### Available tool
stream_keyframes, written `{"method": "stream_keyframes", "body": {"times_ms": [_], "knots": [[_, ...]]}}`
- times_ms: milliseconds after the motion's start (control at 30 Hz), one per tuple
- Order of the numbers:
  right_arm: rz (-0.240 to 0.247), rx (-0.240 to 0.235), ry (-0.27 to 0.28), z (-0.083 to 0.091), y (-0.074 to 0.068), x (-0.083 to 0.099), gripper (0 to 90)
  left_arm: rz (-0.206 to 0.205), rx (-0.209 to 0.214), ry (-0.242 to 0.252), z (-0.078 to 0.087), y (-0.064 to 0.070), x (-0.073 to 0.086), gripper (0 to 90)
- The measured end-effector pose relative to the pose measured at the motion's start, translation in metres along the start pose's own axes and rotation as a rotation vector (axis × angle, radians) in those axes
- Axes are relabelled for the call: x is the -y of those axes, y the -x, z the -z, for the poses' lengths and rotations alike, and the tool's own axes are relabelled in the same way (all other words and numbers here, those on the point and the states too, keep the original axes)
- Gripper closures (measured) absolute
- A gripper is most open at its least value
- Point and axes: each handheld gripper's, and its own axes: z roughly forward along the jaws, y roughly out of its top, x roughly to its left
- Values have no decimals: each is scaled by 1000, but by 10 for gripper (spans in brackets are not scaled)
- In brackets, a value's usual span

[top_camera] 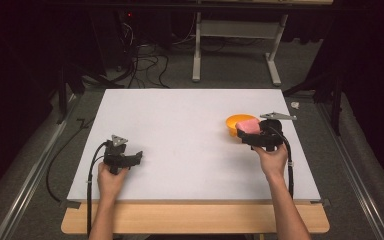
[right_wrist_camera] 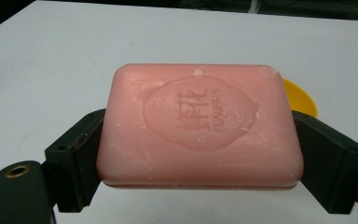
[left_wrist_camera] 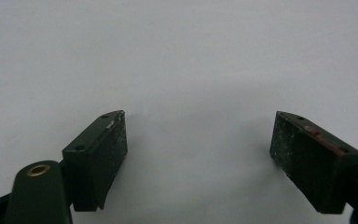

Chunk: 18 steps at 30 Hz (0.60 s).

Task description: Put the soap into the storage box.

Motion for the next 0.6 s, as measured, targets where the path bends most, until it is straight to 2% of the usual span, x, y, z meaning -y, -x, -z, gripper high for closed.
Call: {"method": "stream_keyframes", "body": {"times_ms": [600], "knots": [[-23, 42, -31, -26, 5, -20, 138, 1, -1, 1, 0, 0, 0, 191]]}}
